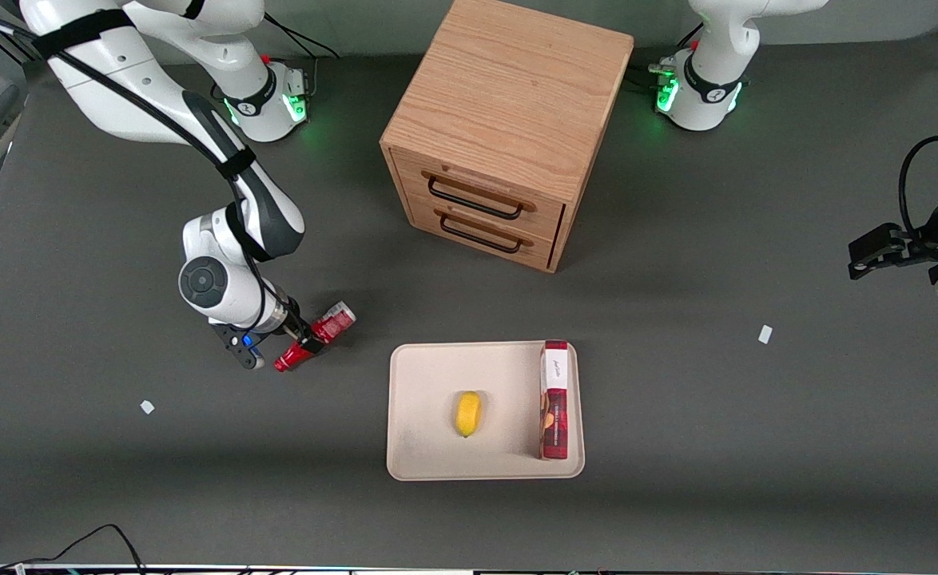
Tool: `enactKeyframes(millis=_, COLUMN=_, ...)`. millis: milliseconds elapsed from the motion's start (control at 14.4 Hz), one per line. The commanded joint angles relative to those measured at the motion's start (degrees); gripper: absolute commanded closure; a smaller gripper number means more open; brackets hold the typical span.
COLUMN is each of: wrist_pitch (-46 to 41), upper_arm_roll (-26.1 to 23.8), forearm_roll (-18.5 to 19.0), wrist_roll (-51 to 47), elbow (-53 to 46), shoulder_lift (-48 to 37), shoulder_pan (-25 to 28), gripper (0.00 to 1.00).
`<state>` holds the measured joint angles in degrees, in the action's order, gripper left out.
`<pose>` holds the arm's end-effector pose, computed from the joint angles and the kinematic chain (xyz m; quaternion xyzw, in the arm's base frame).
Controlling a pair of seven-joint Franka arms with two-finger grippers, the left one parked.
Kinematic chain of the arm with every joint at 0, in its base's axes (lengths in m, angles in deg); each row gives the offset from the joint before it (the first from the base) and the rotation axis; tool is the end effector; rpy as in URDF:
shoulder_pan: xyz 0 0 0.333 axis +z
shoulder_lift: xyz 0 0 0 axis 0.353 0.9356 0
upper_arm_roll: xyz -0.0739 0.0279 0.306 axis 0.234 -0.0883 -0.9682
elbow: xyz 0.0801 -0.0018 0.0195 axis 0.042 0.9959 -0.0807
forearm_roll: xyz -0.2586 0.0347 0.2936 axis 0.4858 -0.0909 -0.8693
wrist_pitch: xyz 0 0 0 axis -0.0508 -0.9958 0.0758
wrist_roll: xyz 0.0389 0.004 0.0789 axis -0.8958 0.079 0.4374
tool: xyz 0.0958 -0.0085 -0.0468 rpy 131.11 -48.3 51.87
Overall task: Place coke bottle on tray
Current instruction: 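Move the open right gripper down over the red Coca-Cola bottle, then close the right gripper around the bottle's body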
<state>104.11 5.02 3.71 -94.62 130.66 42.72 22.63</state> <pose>0.5768 0.1599 0.2079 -0.9130 0.4054 0.0458 0.0045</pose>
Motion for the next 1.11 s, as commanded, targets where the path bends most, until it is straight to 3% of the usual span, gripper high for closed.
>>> enactKeyframes(millis=0, wrist_pitch=2.82, upper_arm_roll=0.0, forearm_roll=1.52, wrist_roll=-2.54, elbow=-0.33, shoulder_lift=1.64, shoulder_pan=0.85, gripper=0.0)
enactKeyframes(millis=348, wrist_pitch=5.46, upper_arm_roll=0.0, forearm_roll=1.96, wrist_roll=-3.24, elbow=-0.33, shoulder_lift=3.22, shoulder_pan=1.03, gripper=0.03)
enactKeyframes(millis=417, wrist_pitch=5.47, upper_arm_roll=0.0, forearm_roll=2.04, wrist_roll=-3.24, elbow=-0.33, shoulder_lift=3.31, shoulder_pan=1.12, gripper=0.11)
enactKeyframes(millis=626, wrist_pitch=5.47, upper_arm_roll=0.0, forearm_roll=2.57, wrist_roll=-3.24, elbow=-0.42, shoulder_lift=3.4, shoulder_pan=1.12, gripper=0.57)
enactKeyframes(millis=835, wrist_pitch=5.47, upper_arm_roll=0.0, forearm_roll=2.57, wrist_roll=-3.24, elbow=-0.5, shoulder_lift=3.23, shoulder_pan=1.03, gripper=0.93)
enactKeyframes(millis=904, wrist_pitch=5.38, upper_arm_roll=0.0, forearm_roll=2.57, wrist_roll=-3.15, elbow=-0.59, shoulder_lift=2.96, shoulder_pan=1.03, gripper=1.0)
enactKeyframes(millis=1043, wrist_pitch=4.59, upper_arm_roll=0.0, forearm_roll=2.74, wrist_roll=-2.28, elbow=-0.94, shoulder_lift=1.56, shoulder_pan=0.94, gripper=1.0)
